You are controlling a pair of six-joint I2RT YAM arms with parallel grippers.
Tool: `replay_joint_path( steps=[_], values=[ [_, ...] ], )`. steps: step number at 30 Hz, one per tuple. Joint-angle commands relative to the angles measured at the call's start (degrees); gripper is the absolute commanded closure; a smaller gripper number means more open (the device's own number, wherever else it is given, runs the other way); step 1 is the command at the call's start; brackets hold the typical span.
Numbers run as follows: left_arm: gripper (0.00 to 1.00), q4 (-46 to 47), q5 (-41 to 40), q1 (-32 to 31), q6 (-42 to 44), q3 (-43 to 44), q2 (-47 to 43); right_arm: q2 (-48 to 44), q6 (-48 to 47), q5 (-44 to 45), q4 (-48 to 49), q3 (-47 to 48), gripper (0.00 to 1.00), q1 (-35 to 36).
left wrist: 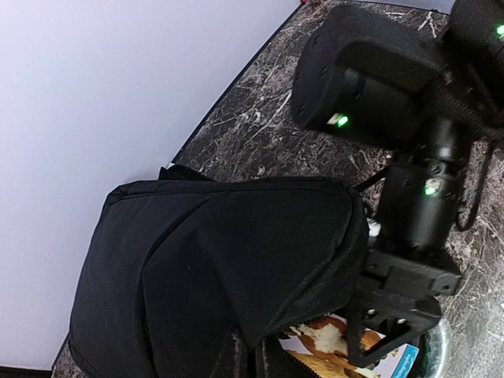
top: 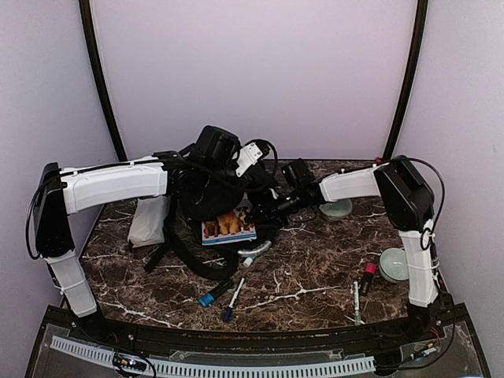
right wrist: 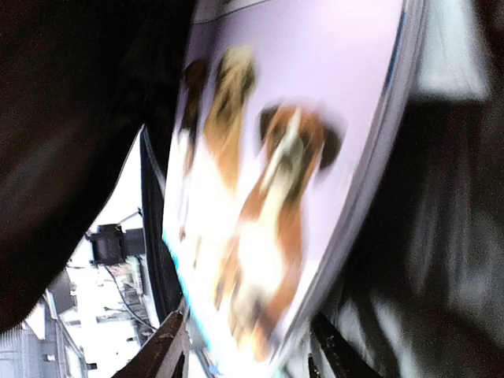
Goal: Pack the student bag
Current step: Place the book in the largest pocket of the bag, then adjust the book in the largest pocket of the bag.
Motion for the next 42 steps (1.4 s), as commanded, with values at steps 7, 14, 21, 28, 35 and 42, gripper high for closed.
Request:
replay_joint_path(
  steps=[7,14,21,28,35,42],
  values=[
    [1.00,6.18,-0.64,1.73,-2.99,-2.34,-6.83,-17.89,-21.32,13.48,-12.54,-10.98,0.50,1.08],
    [1.00,5.43,2.46,2.13,-4.27,-2.64,-7.28,-25.01,-46.72,36.17,-15.82,-16.59,0.67,9.17],
    [1.00,4.89,3.51,2.30,-4.01,-2.75,-7.51,-27.89,-62.15,43.02,-11.35,-16.57,0.71,12.62],
    [1.00,3.83,5.59,2.57,-4.62,-1.76,-7.76,-23.56,-79.35,43.75,-8.20,-14.37,0.55,14.92],
    [1.00,2.93,5.74,2.74,-4.36,-0.70,-6.78,-17.72,-81.80,43.12,-6.41,-8.62,0.53,16.14],
    [1.00,3.75,8.86,3.38,-6.21,-0.32,-7.06,-11.32,-84.65,47.43,-5.81,-4.14,0.50,17.28]
  ],
)
